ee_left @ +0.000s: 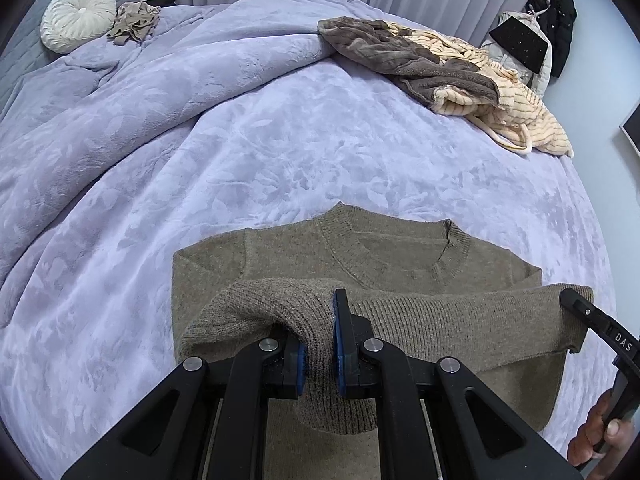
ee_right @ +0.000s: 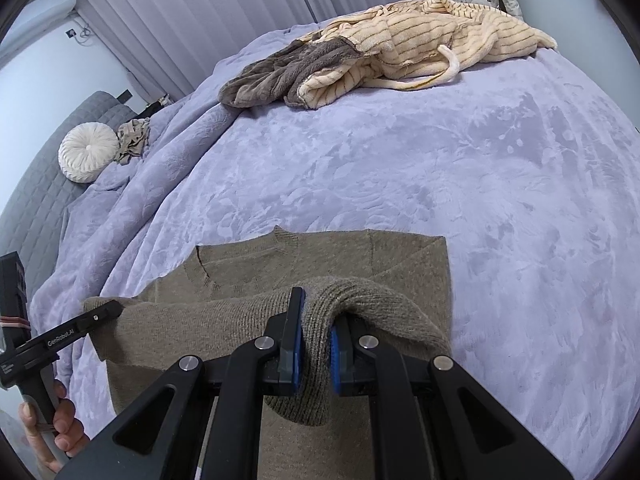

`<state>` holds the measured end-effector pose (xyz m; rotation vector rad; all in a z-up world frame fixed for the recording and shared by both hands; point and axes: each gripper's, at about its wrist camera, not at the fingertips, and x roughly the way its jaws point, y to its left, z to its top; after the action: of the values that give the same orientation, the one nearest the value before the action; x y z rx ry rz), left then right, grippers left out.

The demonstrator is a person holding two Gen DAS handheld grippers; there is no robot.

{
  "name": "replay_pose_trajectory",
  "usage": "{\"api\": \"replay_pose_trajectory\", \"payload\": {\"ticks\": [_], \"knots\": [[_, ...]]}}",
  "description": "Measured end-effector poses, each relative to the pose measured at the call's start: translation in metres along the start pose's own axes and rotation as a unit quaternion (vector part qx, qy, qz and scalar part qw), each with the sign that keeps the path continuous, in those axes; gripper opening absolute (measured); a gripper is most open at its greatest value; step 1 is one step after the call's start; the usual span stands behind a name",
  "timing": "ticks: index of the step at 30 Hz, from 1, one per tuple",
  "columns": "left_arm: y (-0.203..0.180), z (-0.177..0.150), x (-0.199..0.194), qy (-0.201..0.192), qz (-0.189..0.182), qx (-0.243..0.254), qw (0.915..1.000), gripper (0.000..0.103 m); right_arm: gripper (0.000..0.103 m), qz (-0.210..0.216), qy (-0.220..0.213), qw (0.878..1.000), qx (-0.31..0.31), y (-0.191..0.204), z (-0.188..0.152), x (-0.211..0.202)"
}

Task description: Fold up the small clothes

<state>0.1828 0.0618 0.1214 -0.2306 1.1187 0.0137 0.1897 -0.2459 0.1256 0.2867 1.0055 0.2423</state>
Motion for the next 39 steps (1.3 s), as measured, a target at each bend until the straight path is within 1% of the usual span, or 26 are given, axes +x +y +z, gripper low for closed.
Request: {"api": "replay_pose_trajectory", "payload": {"ticks": [6, 11, 17, 24, 29, 30, 33, 35, 36, 37, 38, 39], "knots": [[0.003, 0.005, 0.025, 0.024, -0.006, -0.003, 0.9997, 0.012, 0.012, -0.008, 0.013, 1.0, 0.005, -0.007, 0.004, 0.018], [0.004, 0.005, 0.043, 0.032, -0.001, 0.004, 0.9995, 0.012, 0.012, -0.017, 0.029, 0.999, 0.017, -0.016, 0.007, 0.038], [0.012, 0.003, 0.067, 0.052, -0.002, -0.006, 0.9986, 0.012, 0.012, -0.024, 0.042, 0.999, 0.024, -0.024, 0.004, 0.054], [0.017, 0.002, 0.085, 0.067, -0.006, -0.011, 0.9977, 0.012, 0.012, -0.031, 0.051, 0.998, 0.026, -0.029, 0.002, 0.066], [0.017, 0.001, 0.09, 0.069, -0.003, -0.006, 0.9976, 0.012, 0.012, -0.038, 0.058, 0.997, 0.026, -0.032, 0.0, 0.077], [0.016, 0.001, 0.091, 0.069, -0.001, -0.004, 0.9976, 0.015, 0.012, -0.04, 0.06, 0.997, 0.025, -0.032, 0.0, 0.078], [0.015, 0.001, 0.093, 0.072, 0.002, 0.0, 0.9974, 0.016, 0.016, -0.04, 0.065, 0.997, 0.024, -0.032, -0.001, 0.081], [0.017, 0.002, 0.093, 0.074, -0.003, -0.005, 0.9972, 0.016, 0.025, -0.033, 0.066, 0.997, 0.027, -0.032, 0.0, 0.081], [0.018, 0.002, 0.094, 0.076, -0.01, -0.01, 0.997, 0.025, 0.029, -0.029, 0.067, 0.997, 0.026, -0.031, 0.0, 0.081], [0.02, 0.002, 0.094, 0.08, -0.028, -0.016, 0.9963, 0.035, 0.042, -0.022, 0.069, 0.997, 0.025, -0.03, 0.0, 0.081], [0.023, 0.002, 0.094, 0.083, -0.054, -0.026, 0.9948, 0.059, 0.053, -0.014, 0.069, 0.997, 0.024, -0.028, 0.0, 0.08], [0.026, 0.001, 0.091, 0.08, -0.075, -0.039, 0.9932, 0.072, 0.057, -0.008, 0.067, 0.997, 0.021, -0.025, 0.0, 0.079]]}}
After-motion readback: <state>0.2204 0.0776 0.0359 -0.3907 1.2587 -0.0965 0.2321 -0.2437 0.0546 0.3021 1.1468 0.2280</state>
